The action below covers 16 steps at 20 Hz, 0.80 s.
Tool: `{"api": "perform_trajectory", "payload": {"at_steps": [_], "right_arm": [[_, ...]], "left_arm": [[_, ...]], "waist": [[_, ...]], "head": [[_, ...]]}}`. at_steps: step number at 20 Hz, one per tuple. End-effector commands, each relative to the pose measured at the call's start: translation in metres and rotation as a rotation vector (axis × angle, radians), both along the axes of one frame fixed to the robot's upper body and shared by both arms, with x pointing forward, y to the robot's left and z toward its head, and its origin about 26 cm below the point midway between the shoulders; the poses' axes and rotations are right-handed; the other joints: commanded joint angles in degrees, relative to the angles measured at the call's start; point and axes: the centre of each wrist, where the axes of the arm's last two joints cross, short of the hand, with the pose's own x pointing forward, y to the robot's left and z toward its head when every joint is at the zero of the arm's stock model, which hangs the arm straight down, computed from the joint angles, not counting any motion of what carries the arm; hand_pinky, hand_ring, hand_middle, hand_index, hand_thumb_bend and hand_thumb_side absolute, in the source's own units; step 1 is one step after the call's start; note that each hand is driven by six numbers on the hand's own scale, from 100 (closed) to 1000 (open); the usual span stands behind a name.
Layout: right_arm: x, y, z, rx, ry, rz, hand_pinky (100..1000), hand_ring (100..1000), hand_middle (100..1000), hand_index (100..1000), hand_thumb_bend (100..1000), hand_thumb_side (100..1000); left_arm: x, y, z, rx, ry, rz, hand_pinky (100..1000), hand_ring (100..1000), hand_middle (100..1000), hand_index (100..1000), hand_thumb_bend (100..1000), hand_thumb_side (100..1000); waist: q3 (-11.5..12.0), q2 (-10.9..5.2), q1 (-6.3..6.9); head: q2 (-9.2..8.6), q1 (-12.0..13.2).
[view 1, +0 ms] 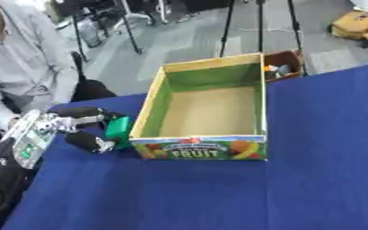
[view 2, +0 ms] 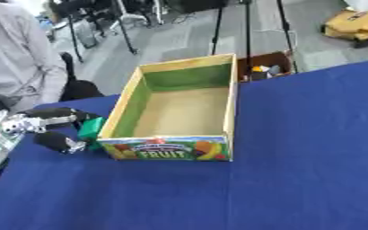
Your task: Pick up objects on the table and place them in the box.
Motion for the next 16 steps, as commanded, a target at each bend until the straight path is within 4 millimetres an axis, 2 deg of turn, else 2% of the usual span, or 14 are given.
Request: {"api": "perform_trajectory", "payload": {"at_steps": [1,9,16], "right_arm": [[-0.0037,-0.0046,0.0076,-0.02,-0.022,-0.022,923,827,476,676,100,881],[-0.004,-0.0049,0.0072,-0.018,-0.02,-0.025,926,828,475,675,100,880],[-0.0041,-0.0052,0.007,-0.017,-0.02,-0.028,928,829,475,675,100,874]], "left_arm": [[-0.0079,0.0057,0.0093,0.024,-0.007,0.023,790,833,717,804,100,591],[-0.0127,0.0095,0.0134,0.033,-0.038,0.06,789,827,709,747,100,527],[-0.0172,0.0126,0.0182,0.019,-0.058,0.06,788,821,708,718,100,507]], "waist": [[0.1,-1.51,-0.4],[0.4,-1.85,-0.36],[0.5,-1.99,-0.33]], "head": [[-0.73,0.2],[-0.91,0.7],[-1.14,0.9]]}}
